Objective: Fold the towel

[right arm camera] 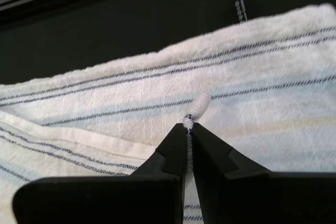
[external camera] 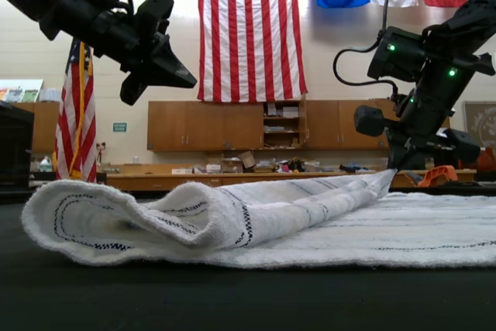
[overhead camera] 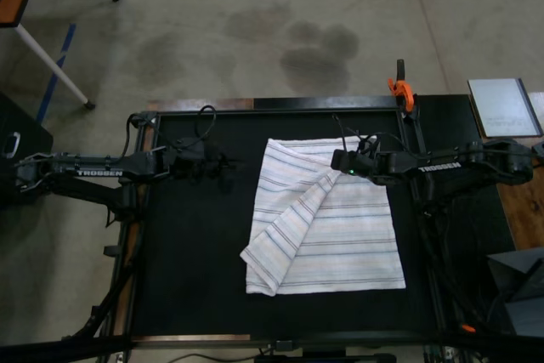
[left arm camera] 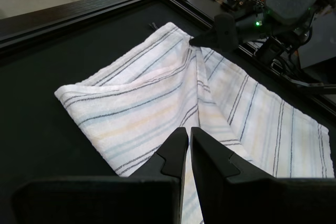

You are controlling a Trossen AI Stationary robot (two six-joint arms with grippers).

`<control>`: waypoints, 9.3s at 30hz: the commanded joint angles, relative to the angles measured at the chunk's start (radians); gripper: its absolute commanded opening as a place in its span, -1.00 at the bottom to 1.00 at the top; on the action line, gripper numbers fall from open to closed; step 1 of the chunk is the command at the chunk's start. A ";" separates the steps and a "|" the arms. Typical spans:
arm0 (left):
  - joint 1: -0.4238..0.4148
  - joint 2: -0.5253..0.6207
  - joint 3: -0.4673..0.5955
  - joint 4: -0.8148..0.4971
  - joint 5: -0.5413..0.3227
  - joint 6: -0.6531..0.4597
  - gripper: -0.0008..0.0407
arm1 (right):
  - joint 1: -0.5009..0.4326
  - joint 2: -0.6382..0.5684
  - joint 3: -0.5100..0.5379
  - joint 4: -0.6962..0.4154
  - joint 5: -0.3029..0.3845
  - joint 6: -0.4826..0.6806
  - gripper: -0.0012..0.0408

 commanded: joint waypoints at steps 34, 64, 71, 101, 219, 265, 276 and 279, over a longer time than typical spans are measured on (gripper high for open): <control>0.000 0.000 0.000 -0.023 0.001 -0.060 -0.91 | -0.355 -0.091 -0.037 -0.127 -0.039 -0.364 -0.93; 0.000 0.000 0.000 -0.048 0.010 -0.066 -0.91 | -0.460 -0.100 -0.024 -0.053 -0.157 -0.387 -0.12; 0.000 0.000 0.000 -0.049 0.013 -0.065 -0.91 | -0.294 -0.109 0.036 -0.135 -0.248 -0.299 -0.30; 0.000 0.072 0.000 -0.037 0.012 0.033 -0.91 | 0.470 0.185 0.089 0.415 -0.273 -0.556 -0.48; 0.000 0.070 0.000 -0.039 0.012 0.081 -0.91 | 0.303 0.466 0.489 -0.024 -0.584 -1.014 -0.40; 0.000 0.069 0.000 -0.039 0.012 0.082 -0.91 | 0.315 0.436 0.447 -0.027 -0.555 -1.015 -0.90; 0.000 0.069 0.000 -0.039 0.012 0.084 -0.91 | 0.386 0.382 0.473 -0.060 -0.470 -0.801 -0.96; 0.000 0.069 0.000 -0.040 0.012 0.084 -0.91 | 0.412 0.339 0.473 -0.119 -0.409 -0.684 -0.95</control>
